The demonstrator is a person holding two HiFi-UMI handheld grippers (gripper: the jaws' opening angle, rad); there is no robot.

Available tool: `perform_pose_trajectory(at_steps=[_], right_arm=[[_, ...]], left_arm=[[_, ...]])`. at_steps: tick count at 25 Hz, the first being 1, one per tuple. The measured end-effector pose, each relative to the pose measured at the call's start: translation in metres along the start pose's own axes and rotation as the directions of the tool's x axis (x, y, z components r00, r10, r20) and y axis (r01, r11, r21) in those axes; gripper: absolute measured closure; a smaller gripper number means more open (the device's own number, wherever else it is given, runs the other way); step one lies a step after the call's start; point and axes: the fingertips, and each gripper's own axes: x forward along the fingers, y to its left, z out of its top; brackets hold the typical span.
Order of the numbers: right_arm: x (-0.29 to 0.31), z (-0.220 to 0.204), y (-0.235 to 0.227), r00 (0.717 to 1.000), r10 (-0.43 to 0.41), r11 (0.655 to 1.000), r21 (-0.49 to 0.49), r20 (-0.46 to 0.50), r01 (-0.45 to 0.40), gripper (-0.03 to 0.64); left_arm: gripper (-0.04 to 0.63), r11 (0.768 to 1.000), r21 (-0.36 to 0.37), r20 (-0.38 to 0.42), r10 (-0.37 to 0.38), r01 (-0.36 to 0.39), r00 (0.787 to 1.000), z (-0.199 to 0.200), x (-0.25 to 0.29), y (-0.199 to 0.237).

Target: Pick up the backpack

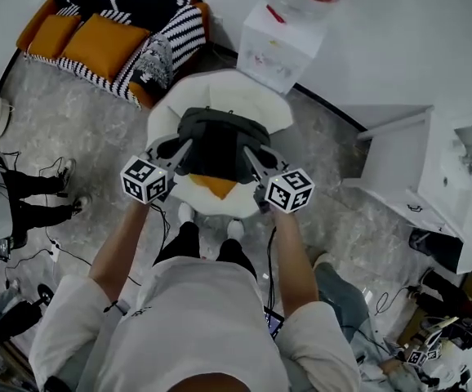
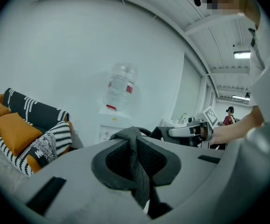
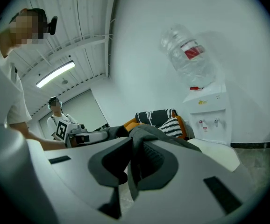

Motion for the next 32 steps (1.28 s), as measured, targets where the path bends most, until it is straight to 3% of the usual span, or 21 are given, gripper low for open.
perform_pose_trajectory(at_steps=[16, 32], right_arm=[[-0.037, 0.057, 0.063, 0.998, 0.008, 0.999, -0.052, 0.067, -0.004, 0.581], [-0.052, 0.139, 0.084, 0.989, 0.055, 0.990, -0.140, 0.141, -0.035, 0.580]], left_arm=[[0.565, 0.997, 0.077, 0.101, -0.020, 0.012, 0.995, 0.061, -0.048, -0.042], [0.565, 0.991, 0.134, 0.234, -0.046, 0.015, 0.971, 0.147, -0.052, -0.057]])
